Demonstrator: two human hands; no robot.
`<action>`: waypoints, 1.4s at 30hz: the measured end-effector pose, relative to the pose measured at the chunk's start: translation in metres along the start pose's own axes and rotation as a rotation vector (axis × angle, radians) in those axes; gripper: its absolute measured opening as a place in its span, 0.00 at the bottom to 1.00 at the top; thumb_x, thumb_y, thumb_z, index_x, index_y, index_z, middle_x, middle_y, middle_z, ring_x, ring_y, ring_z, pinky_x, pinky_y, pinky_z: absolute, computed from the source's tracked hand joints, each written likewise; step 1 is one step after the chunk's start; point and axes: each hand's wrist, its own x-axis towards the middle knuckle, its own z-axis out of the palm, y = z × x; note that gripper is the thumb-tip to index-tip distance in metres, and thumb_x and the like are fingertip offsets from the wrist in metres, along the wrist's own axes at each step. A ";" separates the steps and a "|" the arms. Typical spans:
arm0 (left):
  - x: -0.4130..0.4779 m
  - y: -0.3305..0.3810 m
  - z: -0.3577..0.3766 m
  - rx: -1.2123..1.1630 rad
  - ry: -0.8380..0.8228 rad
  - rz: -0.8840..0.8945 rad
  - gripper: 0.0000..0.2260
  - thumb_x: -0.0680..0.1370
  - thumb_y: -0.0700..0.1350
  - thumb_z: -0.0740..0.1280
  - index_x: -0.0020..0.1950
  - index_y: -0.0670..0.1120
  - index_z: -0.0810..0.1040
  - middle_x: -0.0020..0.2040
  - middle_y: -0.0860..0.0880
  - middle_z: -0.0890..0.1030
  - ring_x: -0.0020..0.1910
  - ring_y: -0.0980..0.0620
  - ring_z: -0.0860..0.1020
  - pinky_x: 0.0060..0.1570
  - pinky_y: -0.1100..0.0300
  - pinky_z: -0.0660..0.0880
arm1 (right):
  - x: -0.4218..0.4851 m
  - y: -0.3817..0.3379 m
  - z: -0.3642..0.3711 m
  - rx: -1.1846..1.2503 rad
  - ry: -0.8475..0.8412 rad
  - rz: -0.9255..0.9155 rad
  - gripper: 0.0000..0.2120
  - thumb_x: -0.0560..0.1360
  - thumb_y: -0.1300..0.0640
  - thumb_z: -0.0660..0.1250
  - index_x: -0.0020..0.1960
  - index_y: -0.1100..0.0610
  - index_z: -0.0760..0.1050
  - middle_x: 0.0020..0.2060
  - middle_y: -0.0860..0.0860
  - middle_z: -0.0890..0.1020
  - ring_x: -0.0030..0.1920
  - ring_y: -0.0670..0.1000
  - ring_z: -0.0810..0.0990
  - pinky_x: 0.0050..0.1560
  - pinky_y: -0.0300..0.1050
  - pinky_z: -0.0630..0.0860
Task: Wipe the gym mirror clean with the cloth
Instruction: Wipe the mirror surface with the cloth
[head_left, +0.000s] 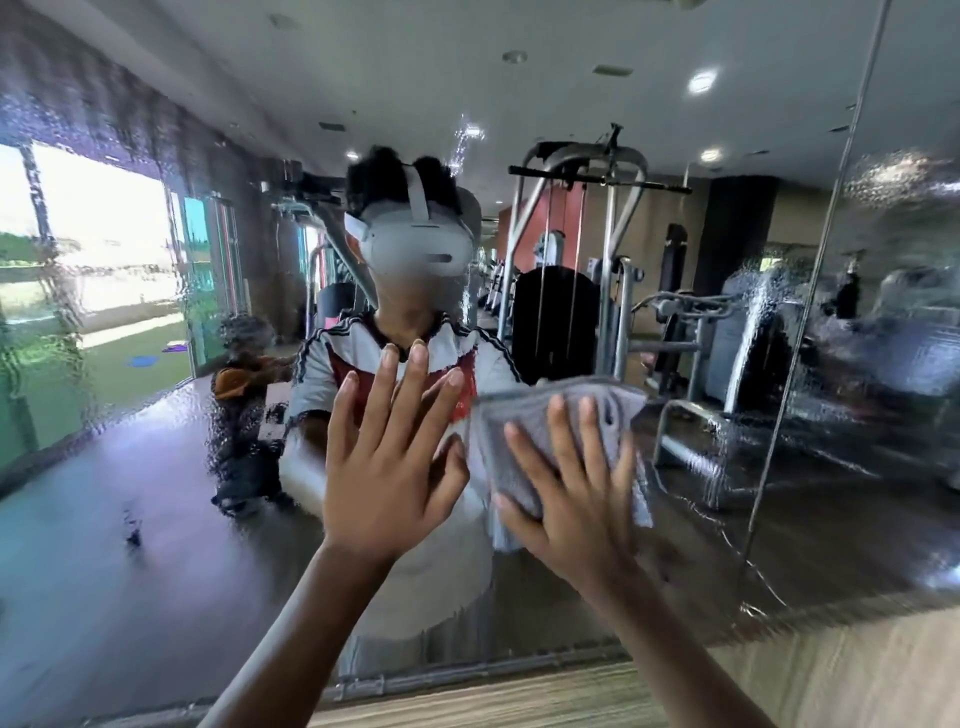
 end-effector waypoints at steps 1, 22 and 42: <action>0.000 0.000 0.000 -0.003 -0.002 0.001 0.25 0.79 0.52 0.62 0.76 0.47 0.70 0.78 0.41 0.65 0.79 0.42 0.60 0.78 0.44 0.52 | -0.014 0.007 0.000 -0.020 -0.011 -0.069 0.33 0.80 0.36 0.55 0.81 0.44 0.51 0.81 0.53 0.51 0.80 0.58 0.52 0.73 0.70 0.55; -0.055 -0.001 -0.002 -0.027 -0.043 -0.004 0.24 0.80 0.52 0.63 0.75 0.48 0.71 0.77 0.42 0.66 0.77 0.41 0.64 0.73 0.39 0.62 | 0.022 0.014 0.000 0.052 0.148 0.508 0.29 0.83 0.40 0.49 0.80 0.51 0.52 0.77 0.63 0.60 0.77 0.65 0.56 0.74 0.71 0.50; -0.059 -0.005 0.002 -0.028 -0.037 0.012 0.25 0.80 0.53 0.62 0.76 0.49 0.70 0.78 0.42 0.65 0.78 0.42 0.62 0.75 0.40 0.59 | -0.074 0.014 0.004 -0.022 -0.057 -0.194 0.31 0.81 0.38 0.54 0.81 0.43 0.51 0.80 0.52 0.54 0.80 0.54 0.52 0.74 0.67 0.52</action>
